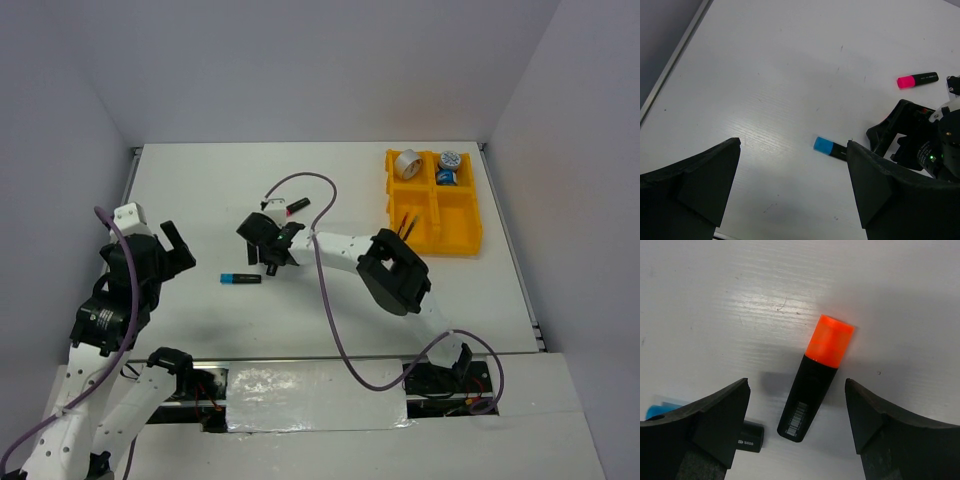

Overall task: Sort the stationery into containers
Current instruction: Pick up the pen from the center of the board.

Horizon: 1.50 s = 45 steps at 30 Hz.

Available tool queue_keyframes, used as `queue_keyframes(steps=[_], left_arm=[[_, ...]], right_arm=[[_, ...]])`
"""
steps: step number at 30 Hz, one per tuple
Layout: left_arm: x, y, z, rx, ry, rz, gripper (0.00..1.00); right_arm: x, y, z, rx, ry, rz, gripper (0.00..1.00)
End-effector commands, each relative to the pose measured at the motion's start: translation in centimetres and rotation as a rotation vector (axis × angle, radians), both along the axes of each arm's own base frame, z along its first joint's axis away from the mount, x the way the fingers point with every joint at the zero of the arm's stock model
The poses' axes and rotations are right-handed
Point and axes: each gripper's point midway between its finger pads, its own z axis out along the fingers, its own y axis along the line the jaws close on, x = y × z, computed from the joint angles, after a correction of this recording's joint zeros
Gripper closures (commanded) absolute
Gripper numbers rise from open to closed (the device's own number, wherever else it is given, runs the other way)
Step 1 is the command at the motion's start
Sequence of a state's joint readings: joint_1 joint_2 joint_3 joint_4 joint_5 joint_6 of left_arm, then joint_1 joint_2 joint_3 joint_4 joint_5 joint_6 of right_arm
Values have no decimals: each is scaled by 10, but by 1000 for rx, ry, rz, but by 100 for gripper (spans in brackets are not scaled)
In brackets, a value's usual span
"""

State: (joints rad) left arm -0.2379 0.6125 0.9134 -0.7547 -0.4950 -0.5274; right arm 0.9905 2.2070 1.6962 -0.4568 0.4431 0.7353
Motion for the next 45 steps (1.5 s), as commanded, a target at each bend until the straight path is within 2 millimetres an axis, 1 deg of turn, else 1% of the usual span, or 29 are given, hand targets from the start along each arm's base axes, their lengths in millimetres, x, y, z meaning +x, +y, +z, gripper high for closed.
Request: queue_keyframes(steps=[1, 3, 6, 7, 9, 12, 14, 18, 21, 22, 23, 24, 25, 26, 27, 28, 30, 31, 33, 34, 35, 36, 37, 38, 39, 41, 42, 44, 45], left_arm=[[4, -3, 8, -11, -39, -12, 1], [4, -4, 8, -12, -38, -16, 1], [4, -5, 9, -13, -43, -23, 1], [4, -5, 8, -14, -43, -24, 1], [4, -5, 9, -14, -44, -24, 1], [3, -7, 10, -15, -50, -35, 1], [3, -7, 10, -14, -49, -36, 1], [2, -7, 11, -16, -57, -37, 1], [2, -8, 12, -16, -59, -37, 1], [1, -7, 12, -16, -63, -36, 1], [1, -7, 12, -16, -63, -37, 1], [1, -8, 13, -19, -64, -41, 1], [1, -8, 13, -18, -64, -40, 1], [1, -8, 12, -15, -63, -39, 1], [1, -9, 12, -17, -62, -41, 1], [1, -9, 12, -16, -61, -43, 1], [1, -9, 12, -16, -61, -45, 1], [1, -10, 13, -17, -65, -46, 1], [1, -10, 13, -15, -64, -45, 1], [0, -10, 13, -17, -65, -46, 1], [0, -10, 13, -16, -65, -46, 1], [0, -10, 13, -16, -66, -46, 1], [0, -10, 14, -15, -66, -48, 1], [1, -11, 13, -17, -64, -50, 1], [0, -10, 13, -15, -64, -50, 1], [1, -11, 13, -16, -63, -54, 1], [1, -11, 13, -16, -62, -54, 1], [1, -12, 13, -15, -63, -56, 1], [1, -11, 13, -16, -63, -54, 1]], right_arm=[[13, 2, -3, 27, 4, -37, 17], [14, 0, -7, 29, 15, -39, 21], [14, -6, -12, 8, 20, -35, 32], [12, -10, -14, -11, 25, -36, 37], [12, -12, -13, -29, 21, -27, 41], [12, -17, -10, -53, 14, -5, 56], [11, -24, -9, -70, 17, 6, 75], [9, -34, -8, -83, 24, 31, 78], [4, -34, -3, -75, 25, 106, 81], [7, -29, 3, -45, 0, 122, 82], [7, -27, 20, -25, -38, 166, 82], [-2, -28, 16, -14, -24, 211, 82], [0, -22, 26, 23, -63, 230, 81], [-2, -28, 38, 28, -93, 254, 81], [-1, -29, 48, 41, -120, 262, 81], [1, -37, 60, 46, -146, 263, 81], [1, -46, 73, 58, -166, 265, 81], [6, -61, 86, 74, -179, 250, 81], [12, -81, 99, 83, -196, 223, 81], [13, -97, 114, 89, -221, 206, 81], [26, -123, 118, 74, -225, 151, 81], [33, -145, 134, 64, -259, 103, 81], [39, -167, 137, 38, -269, 50, 81], [54, -203, 141, 5, -280, -35, 81], [61, -229, 152, -32, -317, -86, 81], [74, -270, 161, -78, -338, -185, 81], [86, -310, 171, -129, -363, -288, 81], [95, -349, 178, -178, -386, -400, 81], [99, -376, 179, -204, -395, -477, 81]])
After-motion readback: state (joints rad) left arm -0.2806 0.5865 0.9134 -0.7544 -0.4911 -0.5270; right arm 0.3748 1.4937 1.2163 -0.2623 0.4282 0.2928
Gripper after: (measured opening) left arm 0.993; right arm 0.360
